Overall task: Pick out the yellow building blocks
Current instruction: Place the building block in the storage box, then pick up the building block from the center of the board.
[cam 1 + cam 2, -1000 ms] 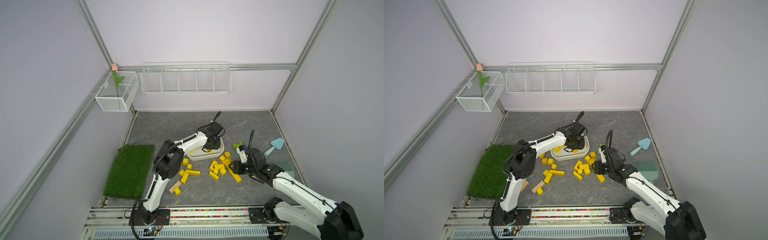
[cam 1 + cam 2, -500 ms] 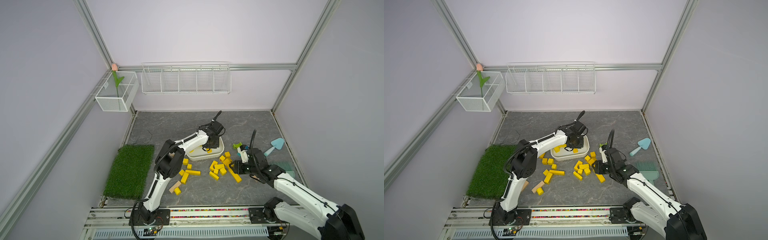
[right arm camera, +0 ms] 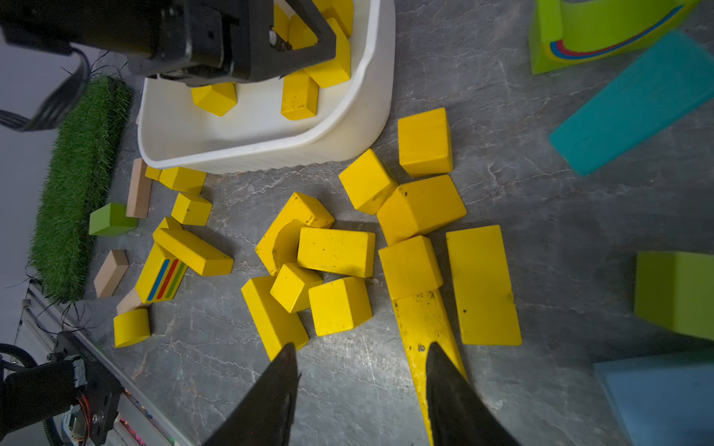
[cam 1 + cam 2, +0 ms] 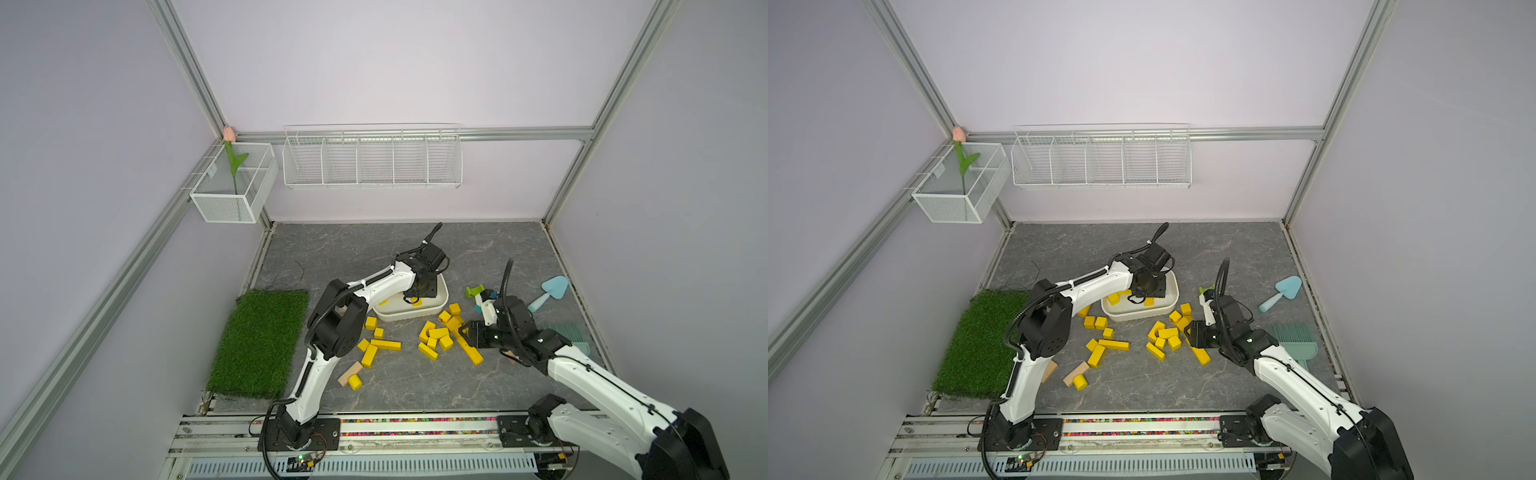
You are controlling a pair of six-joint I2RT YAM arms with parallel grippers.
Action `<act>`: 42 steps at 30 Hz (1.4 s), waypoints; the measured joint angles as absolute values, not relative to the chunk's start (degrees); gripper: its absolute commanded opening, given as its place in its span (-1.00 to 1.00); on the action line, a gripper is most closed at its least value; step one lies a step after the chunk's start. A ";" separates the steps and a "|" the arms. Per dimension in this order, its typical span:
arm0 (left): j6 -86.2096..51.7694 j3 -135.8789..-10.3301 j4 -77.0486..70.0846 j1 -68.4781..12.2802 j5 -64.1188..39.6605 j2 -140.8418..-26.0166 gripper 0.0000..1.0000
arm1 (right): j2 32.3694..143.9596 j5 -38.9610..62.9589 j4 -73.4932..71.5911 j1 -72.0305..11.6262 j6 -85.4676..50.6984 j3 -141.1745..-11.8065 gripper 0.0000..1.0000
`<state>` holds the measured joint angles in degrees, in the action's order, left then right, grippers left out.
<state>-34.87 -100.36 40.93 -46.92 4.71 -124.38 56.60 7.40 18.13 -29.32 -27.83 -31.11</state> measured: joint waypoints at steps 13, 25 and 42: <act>-30.48 -66.46 18.06 -47.27 6.83 -88.88 0.50 | 57.10 3.68 15.27 -29.28 -27.94 -33.32 0.78; -29.26 -48.42 -1.76 -47.27 18.55 -71.88 1.00 | 72.49 0.67 -4.19 -32.69 -28.45 -45.82 0.78; -31.57 -42.92 -25.04 -45.21 33.23 -72.88 1.00 | 102.19 0.89 -44.71 -42.81 -22.33 -60.88 0.77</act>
